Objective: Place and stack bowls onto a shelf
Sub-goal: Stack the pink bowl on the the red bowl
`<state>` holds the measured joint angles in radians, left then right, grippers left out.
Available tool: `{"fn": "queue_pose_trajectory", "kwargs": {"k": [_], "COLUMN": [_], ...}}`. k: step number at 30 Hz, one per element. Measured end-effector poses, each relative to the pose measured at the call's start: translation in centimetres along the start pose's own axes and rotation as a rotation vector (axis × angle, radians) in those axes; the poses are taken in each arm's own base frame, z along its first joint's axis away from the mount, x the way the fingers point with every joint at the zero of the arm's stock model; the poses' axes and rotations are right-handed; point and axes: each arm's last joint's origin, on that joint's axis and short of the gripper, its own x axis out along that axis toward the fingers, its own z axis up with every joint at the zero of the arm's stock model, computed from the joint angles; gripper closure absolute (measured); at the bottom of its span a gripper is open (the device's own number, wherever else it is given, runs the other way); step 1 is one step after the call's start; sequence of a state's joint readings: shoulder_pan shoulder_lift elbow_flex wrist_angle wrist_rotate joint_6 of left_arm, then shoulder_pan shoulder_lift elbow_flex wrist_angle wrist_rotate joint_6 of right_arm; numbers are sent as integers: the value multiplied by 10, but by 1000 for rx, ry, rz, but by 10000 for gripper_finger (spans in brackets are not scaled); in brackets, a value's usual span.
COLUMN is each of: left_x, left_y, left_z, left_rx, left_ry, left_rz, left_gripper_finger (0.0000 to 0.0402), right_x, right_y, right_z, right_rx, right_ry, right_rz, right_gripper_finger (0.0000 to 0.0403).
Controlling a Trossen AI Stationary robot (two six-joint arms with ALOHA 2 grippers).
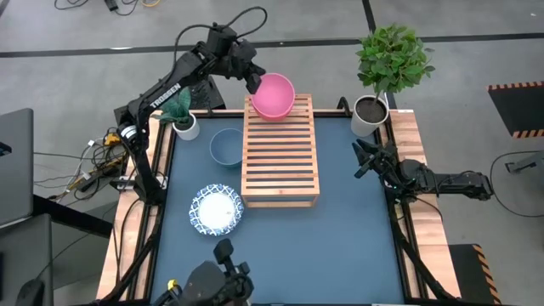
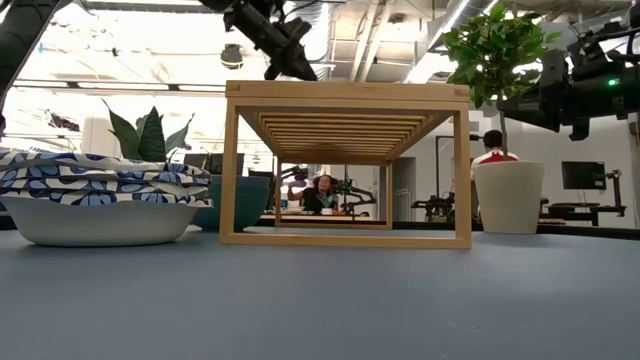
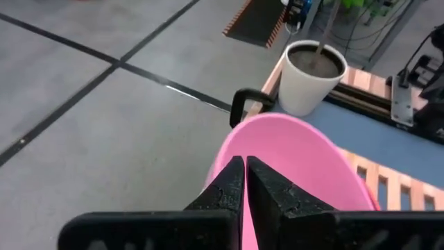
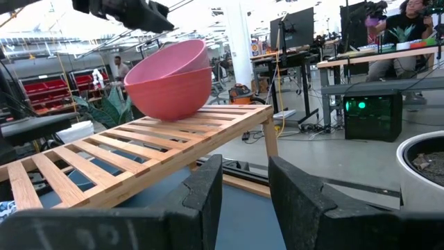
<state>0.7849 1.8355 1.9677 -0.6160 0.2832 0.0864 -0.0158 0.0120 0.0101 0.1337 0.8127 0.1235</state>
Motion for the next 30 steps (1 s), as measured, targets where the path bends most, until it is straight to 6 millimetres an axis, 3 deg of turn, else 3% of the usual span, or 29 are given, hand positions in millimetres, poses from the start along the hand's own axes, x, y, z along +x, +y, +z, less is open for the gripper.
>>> {"fn": "queue_pose_trajectory", "kwargs": {"k": [12, 17, 23, 27, 30], "left_x": [15, 12, -7, -12, -8], "left_y": [19, 18, 12, 3, -11], "left_z": [-26, -22, -9, -4, -3], "left_rx": [-55, -59, -13, 29, 40], "left_ry": [49, 52, 103, 118, 103], "left_rz": [60, 59, 51, 21, -95], "left_gripper_finger": [401, 401, 400, 379, 358], "right_x": [0, 0, 0, 0, 0], "right_y": [0, 0, 0, 0, 0], "right_z": [0, 0, -1, -1, -2], "right_rx": [-1, -1, -6, -12, -6], "right_ry": [1, 1, 5, 11, 12], "right_rz": [0, 0, -1, -1, -1], "right_gripper_finger": [259, 259, 259, 259, 259]}}
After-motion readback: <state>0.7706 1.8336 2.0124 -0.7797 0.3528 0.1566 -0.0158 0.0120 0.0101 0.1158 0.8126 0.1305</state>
